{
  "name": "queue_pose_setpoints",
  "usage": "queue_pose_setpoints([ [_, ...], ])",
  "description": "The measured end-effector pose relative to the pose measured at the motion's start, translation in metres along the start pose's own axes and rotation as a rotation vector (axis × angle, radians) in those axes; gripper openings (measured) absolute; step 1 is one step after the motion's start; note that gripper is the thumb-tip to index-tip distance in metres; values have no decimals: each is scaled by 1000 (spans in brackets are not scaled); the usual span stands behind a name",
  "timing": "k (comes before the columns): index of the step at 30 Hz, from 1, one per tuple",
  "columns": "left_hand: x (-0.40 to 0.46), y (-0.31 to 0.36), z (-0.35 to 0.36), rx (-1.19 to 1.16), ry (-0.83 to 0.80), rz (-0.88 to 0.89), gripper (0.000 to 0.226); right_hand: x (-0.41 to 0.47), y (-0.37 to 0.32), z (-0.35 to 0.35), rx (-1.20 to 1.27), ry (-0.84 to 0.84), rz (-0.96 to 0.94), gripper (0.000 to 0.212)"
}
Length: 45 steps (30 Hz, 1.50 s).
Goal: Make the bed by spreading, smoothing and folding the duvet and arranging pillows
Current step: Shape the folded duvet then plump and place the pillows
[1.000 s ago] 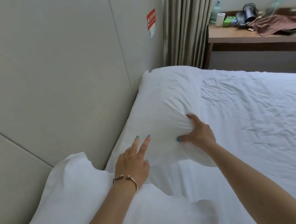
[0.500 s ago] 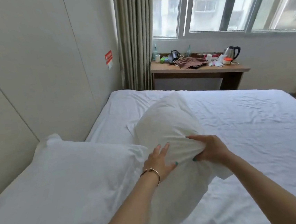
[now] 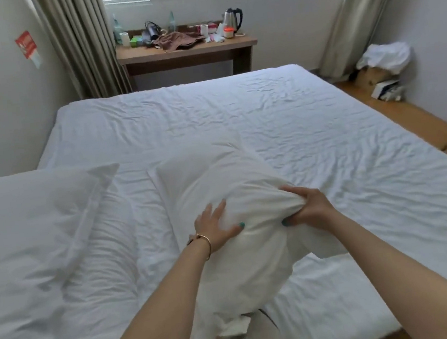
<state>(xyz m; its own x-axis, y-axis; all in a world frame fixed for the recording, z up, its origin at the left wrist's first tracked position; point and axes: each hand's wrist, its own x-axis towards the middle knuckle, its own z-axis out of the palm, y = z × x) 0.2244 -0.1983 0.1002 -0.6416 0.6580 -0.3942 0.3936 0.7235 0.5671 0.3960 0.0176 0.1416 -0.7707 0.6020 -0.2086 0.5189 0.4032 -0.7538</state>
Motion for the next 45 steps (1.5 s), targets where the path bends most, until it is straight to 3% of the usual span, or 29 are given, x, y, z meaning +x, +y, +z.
queue_pose_setpoints([
  [4,-20,-6,61,-21,7,-27,97,-29,38,7,0,-196,90,95],
  [7,-35,-11,100,15,-72,-113,95,-48,66,32,-151,-385,97,108],
  [11,-55,-4,138,62,-52,-155,94,-67,97,44,-185,-460,68,111],
  [19,-101,69,193,36,-19,-225,97,-89,168,-34,-56,-641,-3,101],
  [22,-130,96,240,69,-21,-224,97,-116,210,-63,-11,-719,64,99],
  [26,-148,116,283,117,-42,-262,93,-142,257,-68,-59,-695,154,102],
  [29,-134,118,284,59,-6,-312,75,-137,262,-69,-173,-659,247,76],
  [31,-122,118,280,19,68,-357,66,-125,255,-70,-193,-466,337,48],
  [33,-110,117,276,-38,146,-433,63,-107,241,-67,-98,-270,332,39],
  [36,-94,111,267,-109,220,-522,66,-71,218,-53,95,-258,333,68],
  [39,-70,101,253,-155,256,-575,78,-32,207,-31,84,-309,349,101],
  [45,-2,50,218,-410,253,-652,126,29,214,-18,181,-347,398,129],
])
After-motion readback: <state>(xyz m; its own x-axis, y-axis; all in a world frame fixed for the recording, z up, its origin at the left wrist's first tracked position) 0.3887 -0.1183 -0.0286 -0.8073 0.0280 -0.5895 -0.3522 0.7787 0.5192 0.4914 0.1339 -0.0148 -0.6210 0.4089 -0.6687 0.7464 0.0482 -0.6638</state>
